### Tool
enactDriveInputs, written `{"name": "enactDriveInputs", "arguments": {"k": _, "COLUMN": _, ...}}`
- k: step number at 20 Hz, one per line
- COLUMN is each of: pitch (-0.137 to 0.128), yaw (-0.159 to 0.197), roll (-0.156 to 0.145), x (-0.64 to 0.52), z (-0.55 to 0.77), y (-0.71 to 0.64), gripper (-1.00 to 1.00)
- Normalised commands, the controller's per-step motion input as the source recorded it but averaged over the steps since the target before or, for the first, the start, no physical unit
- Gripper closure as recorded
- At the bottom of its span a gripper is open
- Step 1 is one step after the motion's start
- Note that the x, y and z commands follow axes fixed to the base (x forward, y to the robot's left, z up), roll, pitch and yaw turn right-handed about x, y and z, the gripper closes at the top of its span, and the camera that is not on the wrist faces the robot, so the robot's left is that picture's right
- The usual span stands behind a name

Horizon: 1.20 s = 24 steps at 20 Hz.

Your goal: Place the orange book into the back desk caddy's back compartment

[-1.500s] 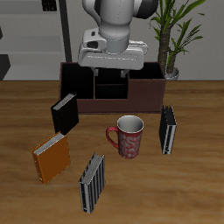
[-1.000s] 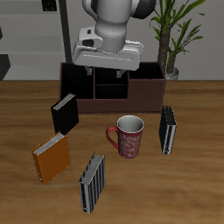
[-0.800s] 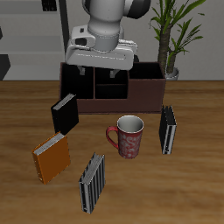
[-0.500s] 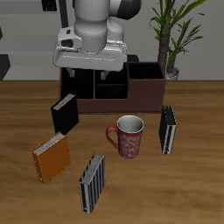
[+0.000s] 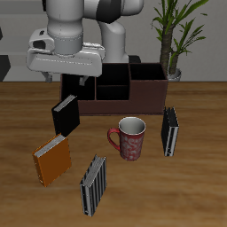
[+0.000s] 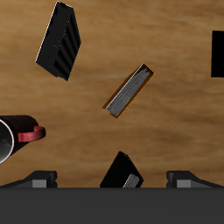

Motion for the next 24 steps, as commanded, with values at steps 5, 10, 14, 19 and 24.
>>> {"name": "enactDriveInputs", "arguments": {"k": 5, "pitch": -0.009, "yaw": -0.014, "roll": -0.036, "x": 0.42, "z": -0.01, "y": -0.45, "gripper": -1.00}}
{"name": "enactDriveInputs", "arguments": {"k": 10, "pitch": -0.024, "yaw": 0.005, "roll": -0.002, "x": 0.33, "z": -0.06, "y": -0.31, "gripper": -1.00}}
{"name": "enactDriveInputs", "arguments": {"k": 14, "pitch": -0.032, "yaw": -0.032, "roll": 0.026, "x": 0.21, "z": -0.10, "y": -0.13, "gripper": -1.00}}
{"name": "enactDriveInputs", "arguments": {"k": 19, "pitch": -0.054, "yaw": -0.049, "roll": 0.032, "x": 0.13, "z": -0.13, "y": 0.01, "gripper": -1.00}}
{"name": "enactDriveInputs", "arguments": {"k": 24, "pitch": -0.022, "yaw": -0.057, "roll": -0.019, "x": 0.13, "z": -0.16, "y": -0.02, "gripper": -1.00}}
